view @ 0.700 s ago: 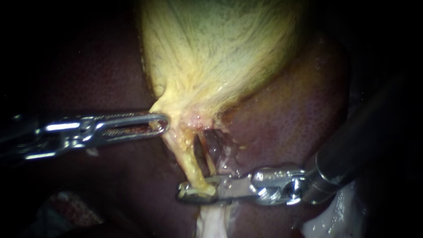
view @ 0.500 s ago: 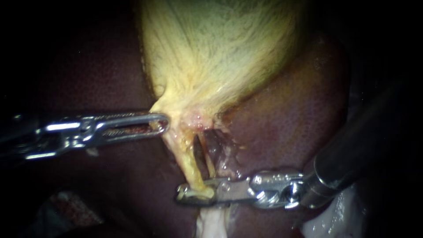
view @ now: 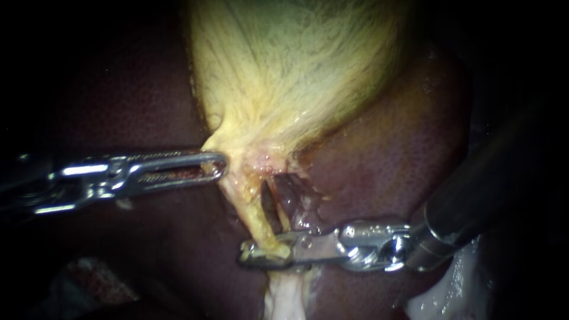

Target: Going back first clip left tube

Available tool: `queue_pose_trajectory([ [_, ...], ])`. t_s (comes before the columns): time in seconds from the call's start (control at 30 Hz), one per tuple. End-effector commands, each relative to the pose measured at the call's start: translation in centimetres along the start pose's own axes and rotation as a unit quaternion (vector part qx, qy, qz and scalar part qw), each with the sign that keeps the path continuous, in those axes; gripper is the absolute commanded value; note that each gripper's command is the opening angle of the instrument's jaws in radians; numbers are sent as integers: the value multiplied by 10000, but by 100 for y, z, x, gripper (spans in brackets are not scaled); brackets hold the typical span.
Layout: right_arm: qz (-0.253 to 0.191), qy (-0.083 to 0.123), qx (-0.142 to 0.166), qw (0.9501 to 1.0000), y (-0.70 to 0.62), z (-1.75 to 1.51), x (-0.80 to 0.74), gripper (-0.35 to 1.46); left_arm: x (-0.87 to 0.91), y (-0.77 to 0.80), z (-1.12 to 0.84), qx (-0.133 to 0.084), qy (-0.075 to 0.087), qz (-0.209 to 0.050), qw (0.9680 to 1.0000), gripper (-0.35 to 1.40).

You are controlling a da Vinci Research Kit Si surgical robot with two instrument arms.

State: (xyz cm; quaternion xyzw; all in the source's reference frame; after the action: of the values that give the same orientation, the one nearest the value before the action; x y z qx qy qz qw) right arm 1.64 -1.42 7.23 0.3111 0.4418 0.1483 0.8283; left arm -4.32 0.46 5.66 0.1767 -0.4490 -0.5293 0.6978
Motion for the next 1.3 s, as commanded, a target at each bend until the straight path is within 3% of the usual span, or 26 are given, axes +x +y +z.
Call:
queue_pose_trajectory([
  [0.03,-65,5,1,10000,2,-1,0,27,0,0,-1,3,0,2,10000,-35],
  [0.23,-472,158,31,9988,4,-2,3,51,0,0,-1,2,-1,2,10000,-35],
  [0.57,-1017,250,-241,9942,2,-19,11,60,0,0,-2,3,0,2,10000,-35],
  [1.0,-1077,279,-349,9932,-6,-75,11,60,1,0,-3,5,0,4,10000,-35],
  [1.3,-1201,455,-563,9901,-9,-142,30,60,2,3,-1,5,-1,9,10000,-35],
])
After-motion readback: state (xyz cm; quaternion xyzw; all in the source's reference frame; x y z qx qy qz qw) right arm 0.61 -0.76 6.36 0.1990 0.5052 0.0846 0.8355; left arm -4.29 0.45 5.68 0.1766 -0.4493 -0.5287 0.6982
